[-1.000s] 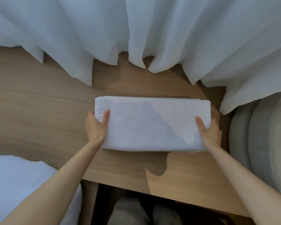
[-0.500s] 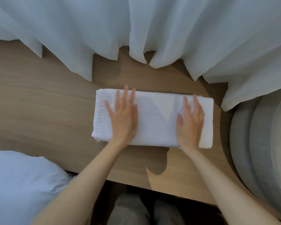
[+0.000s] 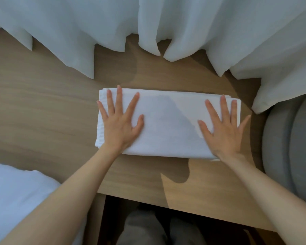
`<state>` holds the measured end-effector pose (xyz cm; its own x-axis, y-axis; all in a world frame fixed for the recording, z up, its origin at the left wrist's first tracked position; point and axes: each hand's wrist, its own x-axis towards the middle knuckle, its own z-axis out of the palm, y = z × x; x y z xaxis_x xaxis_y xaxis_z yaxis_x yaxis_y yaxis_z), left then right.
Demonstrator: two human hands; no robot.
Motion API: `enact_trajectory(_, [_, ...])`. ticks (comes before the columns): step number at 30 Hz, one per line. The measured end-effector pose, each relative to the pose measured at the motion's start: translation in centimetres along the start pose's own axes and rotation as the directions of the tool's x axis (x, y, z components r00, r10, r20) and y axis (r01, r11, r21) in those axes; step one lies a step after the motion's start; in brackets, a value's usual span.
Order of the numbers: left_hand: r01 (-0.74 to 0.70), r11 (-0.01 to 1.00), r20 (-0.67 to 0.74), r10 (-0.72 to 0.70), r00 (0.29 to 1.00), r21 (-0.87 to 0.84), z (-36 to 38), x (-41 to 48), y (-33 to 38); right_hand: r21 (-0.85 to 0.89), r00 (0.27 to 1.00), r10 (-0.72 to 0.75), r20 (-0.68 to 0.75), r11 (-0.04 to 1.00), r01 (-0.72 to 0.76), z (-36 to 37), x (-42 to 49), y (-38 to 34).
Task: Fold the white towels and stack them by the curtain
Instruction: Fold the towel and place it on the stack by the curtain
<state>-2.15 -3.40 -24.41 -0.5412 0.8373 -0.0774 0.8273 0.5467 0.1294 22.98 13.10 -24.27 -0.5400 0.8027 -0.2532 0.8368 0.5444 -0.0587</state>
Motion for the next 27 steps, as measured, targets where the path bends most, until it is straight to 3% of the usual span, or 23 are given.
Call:
enact_trajectory(5, [0.026, 1.000, 0.063, -0.025, 0.998, -0.009, -0.6, 0.4, 0.2, 0.028, 1.000, -0.001, 0.027, 1.000, 0.001, 0.0, 0.5, -0.1])
enact_trajectory(11, [0.082, 0.997, 0.313, -0.078, 0.947, 0.002, -5.0, 0.1, 1.4, 0.060, 0.976, -0.004, 0.218, 0.998, -0.010, -4.4, -0.8, -0.4])
enact_trajectory(14, [0.033, 0.999, 0.282, -0.042, 0.958, 0.038, -8.7, -0.3, 3.5, 0.131, 0.991, -0.016, 0.132, 0.991, -0.001, -7.9, -3.3, -1.0])
enact_trajectory(20, [-0.155, 0.982, 0.128, 0.169, 0.977, -0.110, -16.9, -3.2, 10.4, 0.330, 0.988, 0.032, -0.152, 0.944, 0.021, -14.9, -9.4, -0.9])
enact_trajectory(27, [-0.364, 0.920, 0.133, 0.382, 0.915, -0.143, -22.7, -8.3, 19.0, 0.370, 0.968, 0.192, -0.164, 0.921, -0.120, -19.5, -16.9, 2.5])
